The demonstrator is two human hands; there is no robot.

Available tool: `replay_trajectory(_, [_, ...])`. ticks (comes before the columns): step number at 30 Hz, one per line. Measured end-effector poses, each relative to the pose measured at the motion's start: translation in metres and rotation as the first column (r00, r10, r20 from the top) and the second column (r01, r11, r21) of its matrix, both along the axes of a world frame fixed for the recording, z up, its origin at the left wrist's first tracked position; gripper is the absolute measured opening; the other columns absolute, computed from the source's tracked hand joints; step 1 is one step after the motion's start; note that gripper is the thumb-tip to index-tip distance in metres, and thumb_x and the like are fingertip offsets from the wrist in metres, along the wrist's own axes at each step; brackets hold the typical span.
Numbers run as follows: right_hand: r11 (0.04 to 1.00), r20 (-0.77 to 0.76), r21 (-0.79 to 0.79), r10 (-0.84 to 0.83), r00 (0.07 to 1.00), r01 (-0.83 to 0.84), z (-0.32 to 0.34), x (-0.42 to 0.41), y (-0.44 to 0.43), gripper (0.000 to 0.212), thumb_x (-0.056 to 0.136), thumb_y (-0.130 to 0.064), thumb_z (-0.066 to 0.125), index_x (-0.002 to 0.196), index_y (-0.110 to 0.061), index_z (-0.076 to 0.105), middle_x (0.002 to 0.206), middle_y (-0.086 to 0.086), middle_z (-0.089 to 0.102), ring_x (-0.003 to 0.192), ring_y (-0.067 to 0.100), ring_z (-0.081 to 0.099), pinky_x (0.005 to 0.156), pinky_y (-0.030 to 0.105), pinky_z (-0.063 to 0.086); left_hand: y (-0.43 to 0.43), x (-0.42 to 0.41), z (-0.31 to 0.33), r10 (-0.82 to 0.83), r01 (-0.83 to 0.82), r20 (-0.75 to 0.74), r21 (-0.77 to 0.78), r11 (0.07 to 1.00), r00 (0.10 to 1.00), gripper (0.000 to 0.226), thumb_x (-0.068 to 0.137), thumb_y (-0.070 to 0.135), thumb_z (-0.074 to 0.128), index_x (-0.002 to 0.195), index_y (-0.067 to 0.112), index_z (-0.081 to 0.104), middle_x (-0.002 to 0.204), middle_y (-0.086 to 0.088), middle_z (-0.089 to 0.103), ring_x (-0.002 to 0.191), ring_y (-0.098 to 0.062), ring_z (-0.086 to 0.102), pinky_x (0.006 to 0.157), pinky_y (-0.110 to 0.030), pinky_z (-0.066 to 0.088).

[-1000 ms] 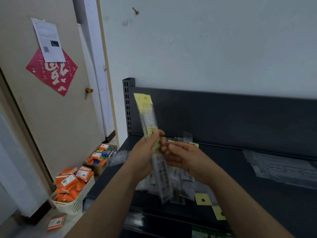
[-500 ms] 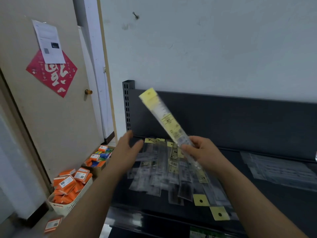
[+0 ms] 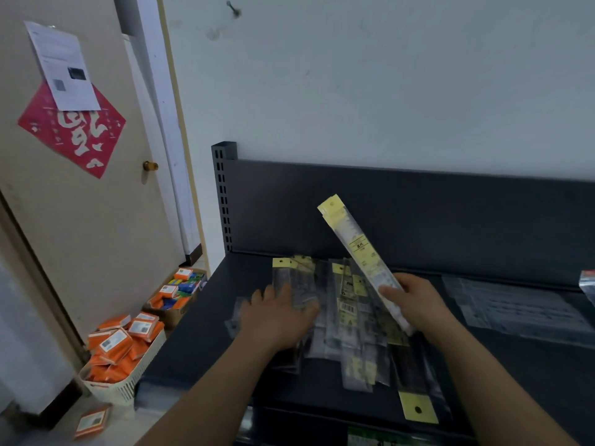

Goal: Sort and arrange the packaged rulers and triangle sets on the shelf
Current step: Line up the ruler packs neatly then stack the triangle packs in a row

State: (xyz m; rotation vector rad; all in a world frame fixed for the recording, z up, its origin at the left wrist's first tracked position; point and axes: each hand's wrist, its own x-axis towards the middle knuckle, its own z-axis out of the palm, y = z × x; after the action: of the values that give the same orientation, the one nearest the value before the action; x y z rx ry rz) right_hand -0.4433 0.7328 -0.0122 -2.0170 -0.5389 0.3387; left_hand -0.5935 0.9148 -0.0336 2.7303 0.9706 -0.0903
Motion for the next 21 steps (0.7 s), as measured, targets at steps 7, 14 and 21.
replay_trajectory(7, [0.999,-0.069,0.039,-0.036,0.997,0.039,0.003,0.009,-0.025,0.011,0.094,-0.022,0.059,0.104,-0.02,0.063,0.09,-0.004,0.066,0.078,0.016,0.063,0.059,0.028,0.048,-0.012,0.01,0.009,0.076,-0.072,-0.032,0.102,0.992,0.997,0.107,0.07,0.09,0.024,0.153,0.024,0.009,0.156,-0.014,0.023,0.142,-0.037,0.02,0.113,-0.061,0.005])
replay_trajectory(14, [0.985,-0.263,0.171,0.012,0.965,0.034,-0.015,-0.008,-0.021,0.014,0.093,-0.017,0.059,0.103,-0.012,0.068,0.081,0.008,0.069,0.067,0.018,0.061,0.058,0.029,0.049,-0.016,0.011,0.007,0.032,-0.032,-0.063,-0.004,0.999,0.997,0.117,0.063,0.094,0.033,0.154,0.025,0.006,0.16,-0.013,0.007,0.146,-0.037,0.007,0.115,-0.057,0.011])
replay_trajectory(21, [0.955,-0.313,0.297,0.079,0.946,0.019,-0.022,-0.034,0.026,0.022,0.094,-0.019,0.059,0.112,-0.009,0.066,0.093,0.008,0.069,0.074,0.018,0.063,0.061,0.029,0.05,0.015,-0.003,0.01,0.052,-0.045,0.07,-0.092,0.995,0.996,0.115,0.064,0.091,0.04,0.151,0.018,0.021,0.155,-0.009,0.026,0.139,-0.03,0.029,0.111,-0.046,0.031])
